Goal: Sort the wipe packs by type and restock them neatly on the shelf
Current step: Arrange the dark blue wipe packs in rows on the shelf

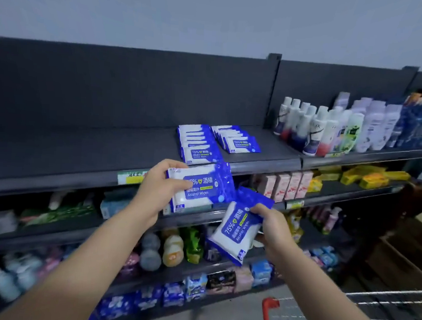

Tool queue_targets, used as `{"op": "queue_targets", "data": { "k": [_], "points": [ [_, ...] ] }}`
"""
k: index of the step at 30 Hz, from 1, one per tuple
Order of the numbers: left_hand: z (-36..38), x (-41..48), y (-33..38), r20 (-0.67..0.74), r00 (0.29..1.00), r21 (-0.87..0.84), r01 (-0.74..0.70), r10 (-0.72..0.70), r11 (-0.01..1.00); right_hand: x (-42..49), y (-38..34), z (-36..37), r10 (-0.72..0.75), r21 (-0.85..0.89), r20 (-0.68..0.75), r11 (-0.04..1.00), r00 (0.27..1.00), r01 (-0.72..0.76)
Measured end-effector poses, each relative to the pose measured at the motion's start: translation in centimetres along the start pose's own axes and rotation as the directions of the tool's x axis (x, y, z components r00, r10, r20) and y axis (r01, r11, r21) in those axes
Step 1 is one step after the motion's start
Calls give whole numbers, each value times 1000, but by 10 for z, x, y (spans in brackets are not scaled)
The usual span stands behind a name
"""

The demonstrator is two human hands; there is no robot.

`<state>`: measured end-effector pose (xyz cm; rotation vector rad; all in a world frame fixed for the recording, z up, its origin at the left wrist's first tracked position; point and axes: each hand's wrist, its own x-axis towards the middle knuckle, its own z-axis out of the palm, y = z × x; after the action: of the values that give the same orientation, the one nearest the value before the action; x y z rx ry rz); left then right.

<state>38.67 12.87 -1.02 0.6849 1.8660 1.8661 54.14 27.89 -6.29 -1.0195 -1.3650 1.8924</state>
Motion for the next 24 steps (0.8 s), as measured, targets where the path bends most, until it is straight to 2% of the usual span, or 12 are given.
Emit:
{"op": "queue_targets", "data": {
  "k": [3,6,9,12,15,17,19,22,24],
  "points": [
    [13,31,1,7,1000,-25,20,-20,999,25,-15,-6,-43,-88,31,995,999,45],
    [35,73,2,8,999,-31,41,-41,999,65,-31,-15,-36,-85,76,996,996,42],
    [63,134,-2,-12,1000,23,2,-2,1000,124,-48,-23,-69,-92,89,993,994,78],
    [95,199,-6,11,998,175,-62,61,983,193,-65,-32,-90,-35,107,995,990,94],
    [127,261,-6,34,999,179,-18,13,984,254,-84,-41,-44,35,165,999,985,38],
    [146,296,-12,42,999,213,-40,32,976,287,-96,-47,-20,70,248,998,969,3],
    [161,329,-25,93,992,374,-109,79,921,313,-110,-50,-20,98,306,995,952,-11],
    [175,355,-43,238,971,615,-153,3,773,345,-122,-47,-17,72,324,997,946,-6],
    [176,364,-50,309,951,677,-205,-21,707,360,-122,-46,-10,-19,315,1000,949,17]
  ]
}}
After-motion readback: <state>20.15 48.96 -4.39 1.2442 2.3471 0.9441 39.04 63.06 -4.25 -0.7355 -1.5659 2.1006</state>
